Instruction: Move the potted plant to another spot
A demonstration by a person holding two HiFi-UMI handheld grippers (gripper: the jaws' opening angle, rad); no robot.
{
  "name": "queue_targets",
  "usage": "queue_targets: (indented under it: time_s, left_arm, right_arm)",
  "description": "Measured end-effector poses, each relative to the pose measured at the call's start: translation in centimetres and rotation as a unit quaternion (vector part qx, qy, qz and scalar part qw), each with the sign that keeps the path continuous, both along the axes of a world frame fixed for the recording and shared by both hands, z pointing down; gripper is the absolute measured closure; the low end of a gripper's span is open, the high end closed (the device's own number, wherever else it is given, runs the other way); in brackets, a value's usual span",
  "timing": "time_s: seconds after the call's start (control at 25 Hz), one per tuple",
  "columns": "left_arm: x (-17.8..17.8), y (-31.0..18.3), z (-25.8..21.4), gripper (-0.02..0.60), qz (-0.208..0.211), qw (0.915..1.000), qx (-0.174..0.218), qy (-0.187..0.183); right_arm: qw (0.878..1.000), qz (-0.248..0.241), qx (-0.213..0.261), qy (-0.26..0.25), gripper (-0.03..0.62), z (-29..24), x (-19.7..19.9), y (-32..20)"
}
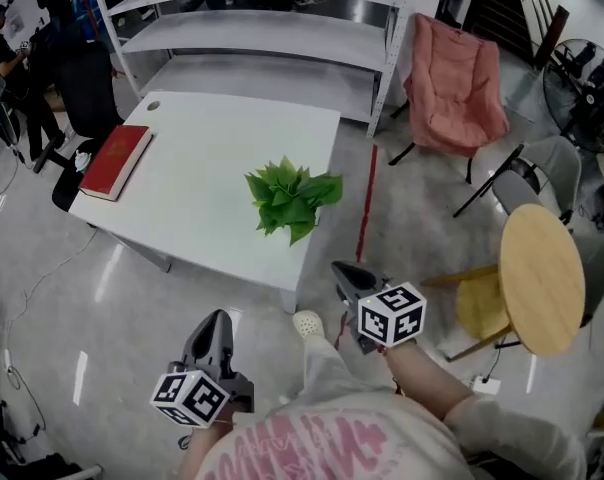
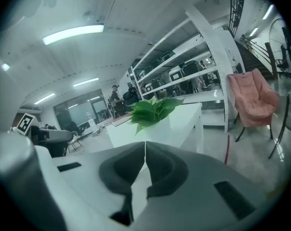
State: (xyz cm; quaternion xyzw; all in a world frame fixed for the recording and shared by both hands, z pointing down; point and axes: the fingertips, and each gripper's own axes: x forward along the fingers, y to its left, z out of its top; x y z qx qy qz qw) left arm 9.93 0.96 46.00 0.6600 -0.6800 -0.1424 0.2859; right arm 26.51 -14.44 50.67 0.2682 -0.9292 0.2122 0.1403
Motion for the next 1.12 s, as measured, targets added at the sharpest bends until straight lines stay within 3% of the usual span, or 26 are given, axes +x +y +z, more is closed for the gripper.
queue_targets:
  time_s: [0.04, 0.12, 0.2, 0.4, 0.52, 0.84, 1.12]
  left_arm:
    - [-0.3, -0.6, 0.1, 0.577, 0.002, 1.0, -0.002, -0.002]
    - [-0.9, -1.7, 0.4, 0.577, 0.003, 0.9999, -0.012, -0.004]
    - [-1.6, -2.8, 1.2, 0.577, -0.003, 0.9997, -0.023, 0.0]
    - [-3.1, -6.6, 2.6, 0.577, -0.01, 0.9987, -0.049, 0.015]
    - [-4.2, -9.1, 2.9, 0.577, -0.013, 0.9982, -0.055, 0.021]
    - [-5.7, -13.1, 4.7, 0.577, -0.03, 0.9963, -0.072, 0.036]
    - [-4.3, -12.9, 6.0, 0.577, -0.065, 0.994, -0.081, 0.034]
  right_arm:
    - [1.0, -0.005, 0.005, -0.001, 0.577, 0.1, -0.7, -0.7]
    - [1.0, -0.014, 0.01, -0.002, 0.494, 0.6, -2.0, -1.9]
    - [1.0, -0.022, 0.01, 0.003, 0.475, 1.4, -2.9, -3.2]
    - [0.997, -0.067, -0.001, 0.032, 0.199, 3.6, -5.7, -6.2]
    - [0.993, -0.108, 0.004, 0.042, 0.113, 4.0, -7.8, -7.6]
    - [0.985, -0.164, 0.057, -0.007, 0.06, 2.0, -11.5, -11.1]
    - [0.964, -0.247, 0.098, -0.019, 0.062, 2.6, -12.1, -10.4]
